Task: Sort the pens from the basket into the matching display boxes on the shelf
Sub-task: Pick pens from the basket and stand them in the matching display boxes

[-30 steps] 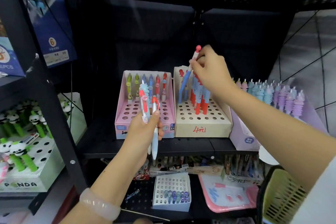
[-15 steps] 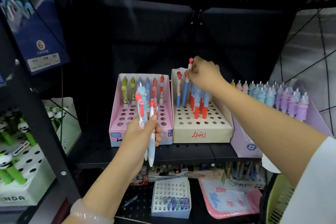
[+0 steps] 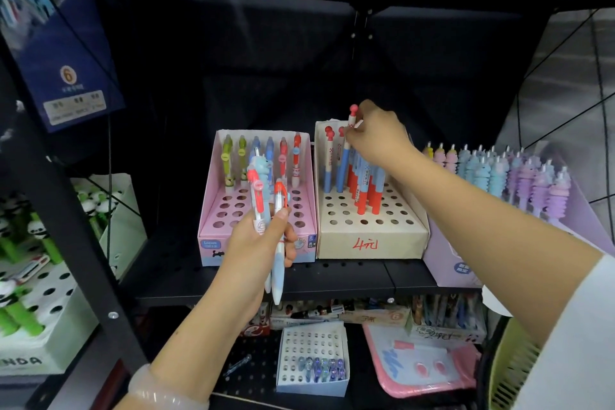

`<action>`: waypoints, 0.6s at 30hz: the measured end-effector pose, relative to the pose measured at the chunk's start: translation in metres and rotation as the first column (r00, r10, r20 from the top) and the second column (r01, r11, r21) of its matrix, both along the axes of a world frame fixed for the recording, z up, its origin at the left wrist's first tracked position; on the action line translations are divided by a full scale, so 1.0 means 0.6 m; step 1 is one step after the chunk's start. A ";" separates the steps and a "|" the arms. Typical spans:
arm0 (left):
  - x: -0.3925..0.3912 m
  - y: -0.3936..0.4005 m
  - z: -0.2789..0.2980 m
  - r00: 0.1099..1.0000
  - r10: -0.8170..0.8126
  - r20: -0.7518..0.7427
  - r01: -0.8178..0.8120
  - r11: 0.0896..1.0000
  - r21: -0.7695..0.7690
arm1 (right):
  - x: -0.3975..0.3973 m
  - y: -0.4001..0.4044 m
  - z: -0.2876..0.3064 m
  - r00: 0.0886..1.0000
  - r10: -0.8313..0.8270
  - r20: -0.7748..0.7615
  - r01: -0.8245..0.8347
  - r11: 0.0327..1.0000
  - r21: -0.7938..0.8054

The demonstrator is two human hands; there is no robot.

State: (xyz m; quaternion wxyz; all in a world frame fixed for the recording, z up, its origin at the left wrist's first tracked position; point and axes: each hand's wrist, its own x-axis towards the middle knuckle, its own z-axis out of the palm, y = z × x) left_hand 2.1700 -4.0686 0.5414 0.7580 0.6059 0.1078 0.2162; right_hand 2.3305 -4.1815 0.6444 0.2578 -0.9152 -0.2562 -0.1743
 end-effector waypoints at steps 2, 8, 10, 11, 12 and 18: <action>0.000 -0.001 0.001 1.000 0.001 0.003 -0.001 1.000 -0.003 | -0.002 0.001 -0.002 0.999 -0.008 0.047 0.006 0.999 0.038; -0.005 0.001 0.001 1.000 -0.009 0.003 0.009 1.000 -0.012 | -0.002 0.001 -0.012 0.988 -0.028 0.152 0.025 0.999 0.022; -0.006 0.001 0.002 1.000 -0.011 0.001 0.011 1.000 -0.012 | 0.000 0.002 -0.011 0.991 -0.013 0.130 0.020 0.999 -0.049; -0.006 0.000 0.003 1.000 -0.010 0.000 0.010 1.000 -0.018 | 0.000 0.002 -0.010 0.994 0.001 0.106 0.009 0.996 -0.092; -0.007 0.000 0.004 1.000 -0.008 -0.001 0.008 1.000 -0.028 | 0.000 0.001 -0.009 0.997 0.014 0.081 -0.003 0.990 -0.138; -0.013 -0.001 0.008 1.000 0.003 -0.010 -0.003 0.999 -0.053 | -0.017 -0.003 -0.010 0.978 -0.015 0.209 0.094 0.922 -0.375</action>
